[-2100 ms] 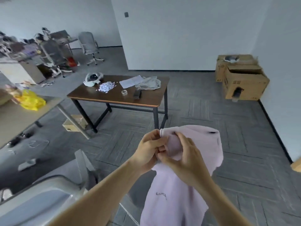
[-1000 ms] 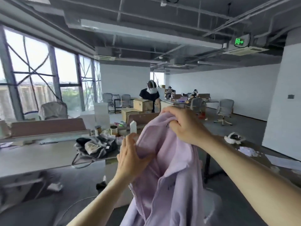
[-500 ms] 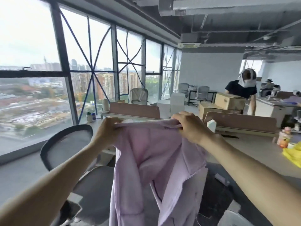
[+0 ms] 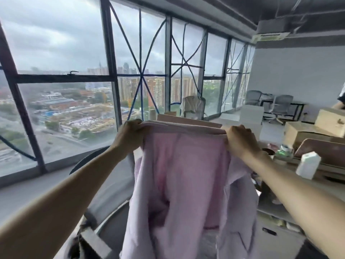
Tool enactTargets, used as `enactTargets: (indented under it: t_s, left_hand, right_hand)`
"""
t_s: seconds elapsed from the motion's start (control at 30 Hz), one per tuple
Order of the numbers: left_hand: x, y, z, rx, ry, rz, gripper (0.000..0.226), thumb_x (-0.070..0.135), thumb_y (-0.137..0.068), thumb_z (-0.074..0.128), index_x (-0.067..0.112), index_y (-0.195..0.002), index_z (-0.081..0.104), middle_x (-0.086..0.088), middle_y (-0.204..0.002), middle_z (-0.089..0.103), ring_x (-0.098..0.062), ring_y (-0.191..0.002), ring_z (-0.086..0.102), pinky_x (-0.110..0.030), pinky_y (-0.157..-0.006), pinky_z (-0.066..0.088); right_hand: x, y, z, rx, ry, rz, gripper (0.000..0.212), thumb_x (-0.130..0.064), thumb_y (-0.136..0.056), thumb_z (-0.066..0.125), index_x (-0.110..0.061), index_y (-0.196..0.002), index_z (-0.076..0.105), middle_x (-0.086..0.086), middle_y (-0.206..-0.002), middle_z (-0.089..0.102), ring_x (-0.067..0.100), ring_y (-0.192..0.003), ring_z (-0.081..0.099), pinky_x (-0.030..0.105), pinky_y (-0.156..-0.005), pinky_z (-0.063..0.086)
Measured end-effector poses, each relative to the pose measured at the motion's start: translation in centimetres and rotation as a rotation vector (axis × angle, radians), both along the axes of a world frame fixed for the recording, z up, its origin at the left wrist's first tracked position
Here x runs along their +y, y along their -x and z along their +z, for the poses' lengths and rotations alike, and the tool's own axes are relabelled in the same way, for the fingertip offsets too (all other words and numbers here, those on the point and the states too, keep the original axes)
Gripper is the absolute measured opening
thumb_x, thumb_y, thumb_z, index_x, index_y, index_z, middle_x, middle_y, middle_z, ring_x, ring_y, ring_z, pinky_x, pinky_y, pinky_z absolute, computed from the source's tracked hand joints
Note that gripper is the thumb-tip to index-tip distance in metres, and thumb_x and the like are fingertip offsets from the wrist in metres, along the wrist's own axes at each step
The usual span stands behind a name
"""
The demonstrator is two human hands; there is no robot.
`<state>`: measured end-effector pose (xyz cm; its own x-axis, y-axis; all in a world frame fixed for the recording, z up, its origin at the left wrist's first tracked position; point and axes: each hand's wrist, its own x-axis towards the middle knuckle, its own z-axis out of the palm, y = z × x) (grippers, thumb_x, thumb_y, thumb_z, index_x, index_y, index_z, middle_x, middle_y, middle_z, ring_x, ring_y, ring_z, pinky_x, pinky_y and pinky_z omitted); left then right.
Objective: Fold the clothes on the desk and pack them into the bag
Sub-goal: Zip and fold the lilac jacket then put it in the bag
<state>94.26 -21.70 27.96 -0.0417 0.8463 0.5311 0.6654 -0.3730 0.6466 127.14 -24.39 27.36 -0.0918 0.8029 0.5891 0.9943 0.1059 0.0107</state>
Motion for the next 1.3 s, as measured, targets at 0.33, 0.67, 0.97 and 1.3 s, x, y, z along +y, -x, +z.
enactTargets:
  t_s: [0.33, 0.67, 0.97, 1.3]
  left_hand:
    - [22.0, -4.1, 3.9, 0.211, -0.004, -0.268, 0.035, 0.024, -0.072, 0.088, 0.008, -0.097, 0.068, -0.004, -0.084, 0.065, -0.018, -0.076, 0.060, -0.026, -0.059, 0.042]
    - [41.2, -10.2, 4.9, 0.140, -0.117, -0.134, 0.024, 0.024, -0.069, 0.088, 0.013, -0.076, 0.069, -0.007, -0.067, 0.065, -0.022, -0.063, 0.061, -0.036, -0.056, 0.048]
    - [57.4, -15.6, 2.3, 0.378, -0.150, -0.113, 0.050, 0.062, -0.071, 0.066, 0.017, -0.090, 0.076, 0.012, -0.059, 0.049, 0.002, -0.054, 0.044, -0.019, -0.046, 0.029]
    - [67.0, -19.7, 0.9, 0.395, -0.082, -0.153, 0.023, 0.052, -0.078, 0.071, 0.031, -0.087, 0.067, 0.018, -0.058, 0.041, 0.009, -0.055, 0.034, -0.008, -0.049, 0.035]
  right_hand:
    - [15.3, -6.0, 3.6, 0.075, -0.104, -0.200, 0.031, 0.009, -0.088, 0.040, -0.016, -0.097, 0.055, 0.009, -0.076, 0.059, 0.027, -0.065, 0.053, 0.033, -0.052, 0.033]
    - [29.5, -11.3, 6.7, 0.133, -0.012, -0.119, 0.019, -0.001, -0.079, 0.060, -0.016, -0.068, 0.063, -0.002, -0.068, 0.065, 0.026, -0.065, 0.062, 0.028, -0.056, 0.046]
    - [44.6, -16.8, 3.9, 0.069, 0.047, -0.167, 0.013, -0.003, -0.085, 0.063, -0.016, -0.086, 0.063, 0.004, -0.077, 0.064, 0.025, -0.065, 0.061, 0.030, -0.055, 0.046]
    - [53.6, -19.5, 2.0, 0.140, 0.196, -0.207, 0.031, 0.011, -0.072, 0.049, -0.016, -0.076, 0.061, 0.009, -0.076, 0.062, 0.034, -0.073, 0.060, 0.044, -0.064, 0.055]
